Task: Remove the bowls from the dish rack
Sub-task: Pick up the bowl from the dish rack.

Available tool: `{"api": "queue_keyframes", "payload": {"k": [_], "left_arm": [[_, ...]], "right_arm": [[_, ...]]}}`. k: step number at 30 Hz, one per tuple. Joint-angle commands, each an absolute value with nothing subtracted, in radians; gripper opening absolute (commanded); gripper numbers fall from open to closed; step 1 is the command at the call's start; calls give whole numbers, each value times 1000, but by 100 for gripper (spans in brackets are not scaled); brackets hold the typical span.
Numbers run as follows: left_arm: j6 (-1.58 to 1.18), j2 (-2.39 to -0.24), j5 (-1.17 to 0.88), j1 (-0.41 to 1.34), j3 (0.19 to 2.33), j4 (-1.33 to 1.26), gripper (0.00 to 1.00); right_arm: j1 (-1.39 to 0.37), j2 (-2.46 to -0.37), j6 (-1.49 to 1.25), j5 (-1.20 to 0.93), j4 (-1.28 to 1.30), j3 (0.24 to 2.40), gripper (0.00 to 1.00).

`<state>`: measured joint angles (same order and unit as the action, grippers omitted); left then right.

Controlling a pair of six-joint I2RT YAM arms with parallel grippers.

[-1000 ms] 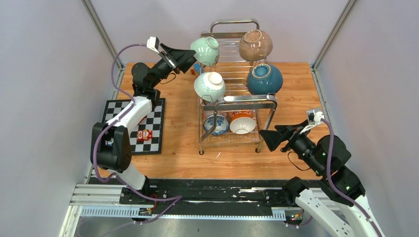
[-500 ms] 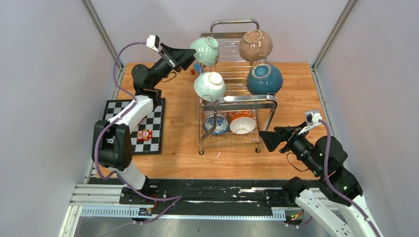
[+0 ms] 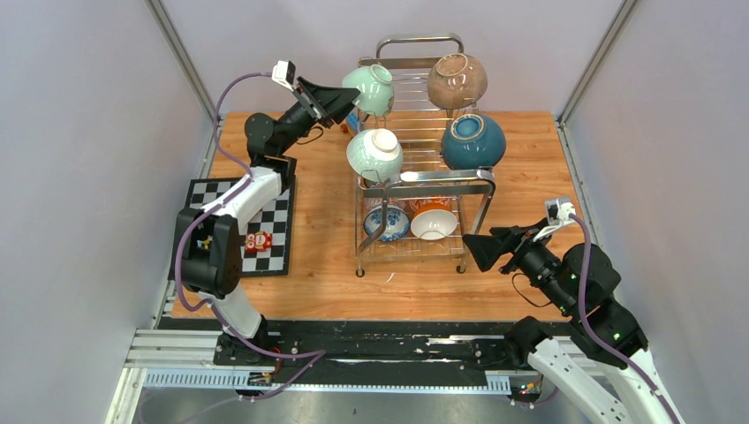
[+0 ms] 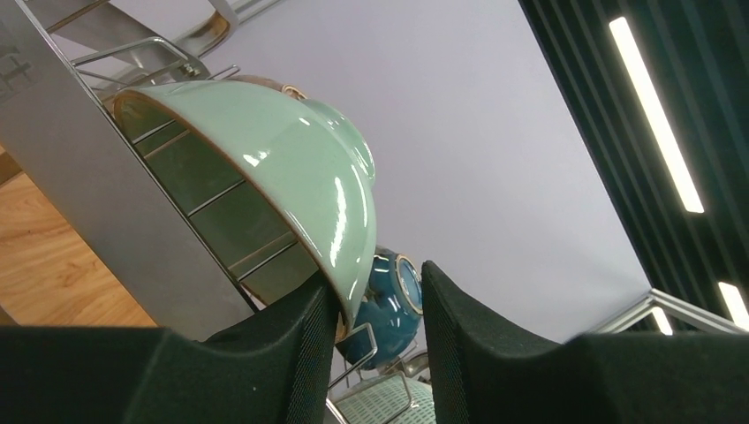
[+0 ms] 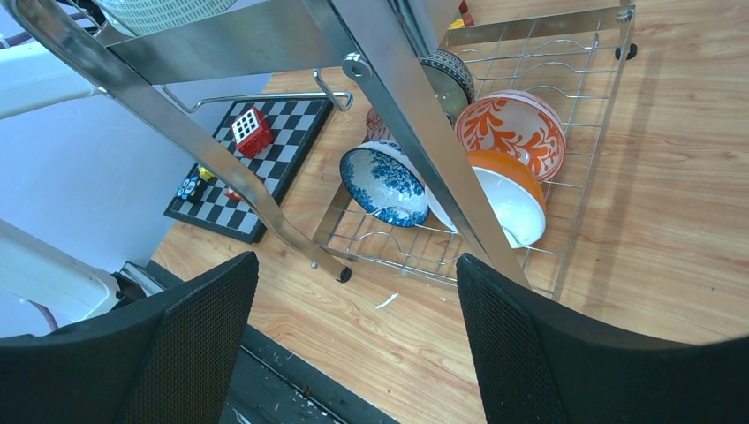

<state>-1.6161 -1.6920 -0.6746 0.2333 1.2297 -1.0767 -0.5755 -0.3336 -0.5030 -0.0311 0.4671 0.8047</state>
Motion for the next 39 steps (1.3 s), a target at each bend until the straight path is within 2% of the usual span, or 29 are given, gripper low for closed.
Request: {"api": "queue_keyframes", "payload": {"k": [1,10,18,25,39], "left_arm": [[-1632,-1713,-680,244,1266,-1137,40],[-1655,-1741,-657,250,1279,-1182,31],[-1668,-1756,-641,258,1287,-1213,18],[-1693,-1777,-624,265,1293,-1253,0],[-1724,-1801,-560,277,1408,-1288,0]], "right_arm": [[-568,-319,-506,-13,463,789,86],[-567,-308,-496,-5,466,791,86],[-568,-296,-493,-9,474,792,86],[-567,-295,-487,-12,486,802,86],[-568,-275,-492,-8,503,793,87]]}}
